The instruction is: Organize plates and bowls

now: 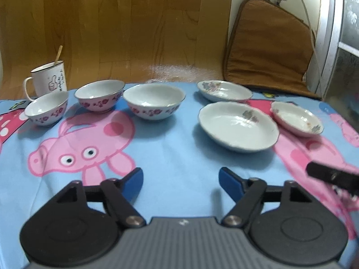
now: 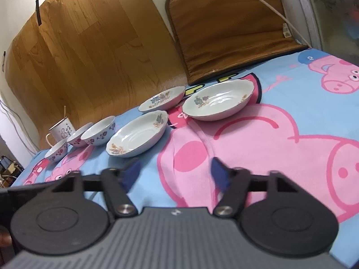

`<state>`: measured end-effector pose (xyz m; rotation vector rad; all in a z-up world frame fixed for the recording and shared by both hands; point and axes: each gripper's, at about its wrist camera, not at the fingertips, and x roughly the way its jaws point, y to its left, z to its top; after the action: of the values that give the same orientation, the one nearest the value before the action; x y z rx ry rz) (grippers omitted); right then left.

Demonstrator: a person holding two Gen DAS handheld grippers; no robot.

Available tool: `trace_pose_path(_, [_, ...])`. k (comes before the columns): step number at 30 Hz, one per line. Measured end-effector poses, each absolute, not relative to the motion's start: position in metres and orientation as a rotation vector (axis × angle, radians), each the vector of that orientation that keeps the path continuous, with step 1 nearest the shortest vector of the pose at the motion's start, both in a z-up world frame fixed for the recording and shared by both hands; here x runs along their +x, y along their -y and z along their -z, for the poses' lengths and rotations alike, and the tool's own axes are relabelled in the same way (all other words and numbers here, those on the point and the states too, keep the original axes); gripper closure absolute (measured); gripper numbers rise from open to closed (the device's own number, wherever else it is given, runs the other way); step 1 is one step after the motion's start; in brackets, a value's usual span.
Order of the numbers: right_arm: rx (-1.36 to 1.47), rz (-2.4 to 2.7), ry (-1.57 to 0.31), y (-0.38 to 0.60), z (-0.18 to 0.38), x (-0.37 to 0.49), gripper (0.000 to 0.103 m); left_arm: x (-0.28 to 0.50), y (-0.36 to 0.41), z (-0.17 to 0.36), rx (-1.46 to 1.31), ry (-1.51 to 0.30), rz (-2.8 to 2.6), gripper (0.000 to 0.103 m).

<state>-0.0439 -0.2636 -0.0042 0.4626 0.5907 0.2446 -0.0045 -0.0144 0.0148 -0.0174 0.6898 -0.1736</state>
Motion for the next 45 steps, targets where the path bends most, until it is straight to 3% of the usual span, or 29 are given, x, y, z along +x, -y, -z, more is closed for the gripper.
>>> trace_pose_path(3, [0.469,-0.271,-0.601,0.263,0.005,-0.043,0.08,0.008,0.013,-0.023,-0.065,-0.725,0.209,0.043])
trace_pose_path(4, [0.459,-0.273,-0.591,0.262,0.003,-0.043,0.08,0.014,0.012,-0.025,-0.091,-0.74,0.223,0.043])
trace_pose_path(12, [0.399,-0.331,-0.591,0.26,-0.016,-0.008,0.08,0.064,0.015,-0.027,-0.238,-0.858,0.296,0.052])
trace_pose_path(30, [0.434,-0.348,-0.657,0.247,-0.007,0.036,0.078,0.086,0.032,-0.022,-0.208,-0.87,0.289,0.056])
trace_pose_path(32, [0.435,-0.345,-0.676,0.244,-0.002,0.042,0.078,0.087,0.035,-0.022,-0.191,-0.862,0.276,0.062])
trace_pose_path(34, [0.457,-0.351,-0.693,0.244,0.004,0.046,0.08,0.088,0.038,-0.02,-0.17,-0.853,0.266,0.082])
trace_pose_path(35, [0.463,-0.358,-0.692,0.244,0.004,0.045,0.085,0.087,0.038,-0.02,-0.168,-0.849,0.258,0.083])
trace_pose_path(45, [0.449,-0.261,-0.595,0.278,-0.007,-0.033,0.085,0.026,0.067,-0.035,-0.104,-0.823,0.432,0.085])
